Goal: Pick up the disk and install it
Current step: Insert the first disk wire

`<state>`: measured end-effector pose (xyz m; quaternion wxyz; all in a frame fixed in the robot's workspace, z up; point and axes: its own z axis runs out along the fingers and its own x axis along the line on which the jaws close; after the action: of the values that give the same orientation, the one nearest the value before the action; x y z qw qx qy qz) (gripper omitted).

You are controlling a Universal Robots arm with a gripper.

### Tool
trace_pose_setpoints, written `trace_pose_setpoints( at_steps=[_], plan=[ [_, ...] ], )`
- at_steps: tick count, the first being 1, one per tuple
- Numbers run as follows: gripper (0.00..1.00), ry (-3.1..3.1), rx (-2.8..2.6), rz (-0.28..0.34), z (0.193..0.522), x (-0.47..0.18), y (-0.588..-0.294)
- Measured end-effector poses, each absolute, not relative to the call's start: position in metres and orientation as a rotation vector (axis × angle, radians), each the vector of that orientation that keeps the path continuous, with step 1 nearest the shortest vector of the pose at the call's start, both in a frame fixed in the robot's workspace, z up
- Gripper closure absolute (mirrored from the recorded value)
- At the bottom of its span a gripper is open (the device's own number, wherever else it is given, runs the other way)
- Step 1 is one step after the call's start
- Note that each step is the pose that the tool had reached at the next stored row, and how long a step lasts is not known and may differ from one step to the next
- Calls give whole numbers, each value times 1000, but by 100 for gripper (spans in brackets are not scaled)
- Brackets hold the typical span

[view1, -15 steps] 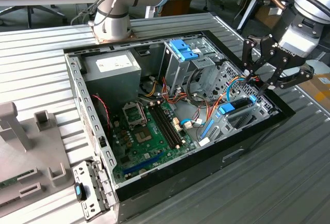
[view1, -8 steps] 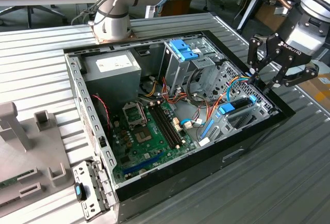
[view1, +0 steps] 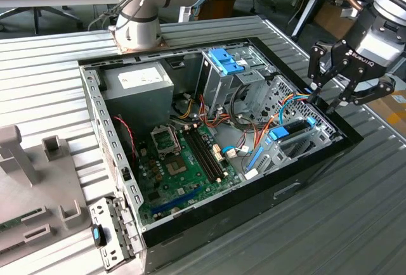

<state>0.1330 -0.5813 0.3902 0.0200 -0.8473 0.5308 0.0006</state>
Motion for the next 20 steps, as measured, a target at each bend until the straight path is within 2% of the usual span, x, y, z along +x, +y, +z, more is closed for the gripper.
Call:
trace_pose_setpoints(
  at_steps=[6,13,20],
  plan=[
    [56,1646,-2628,2,404,133,-581],
    [56,1553,-2685,4,401,167,-581],
    [56,1286,-2826,8,398,168,-581]
  ],
)
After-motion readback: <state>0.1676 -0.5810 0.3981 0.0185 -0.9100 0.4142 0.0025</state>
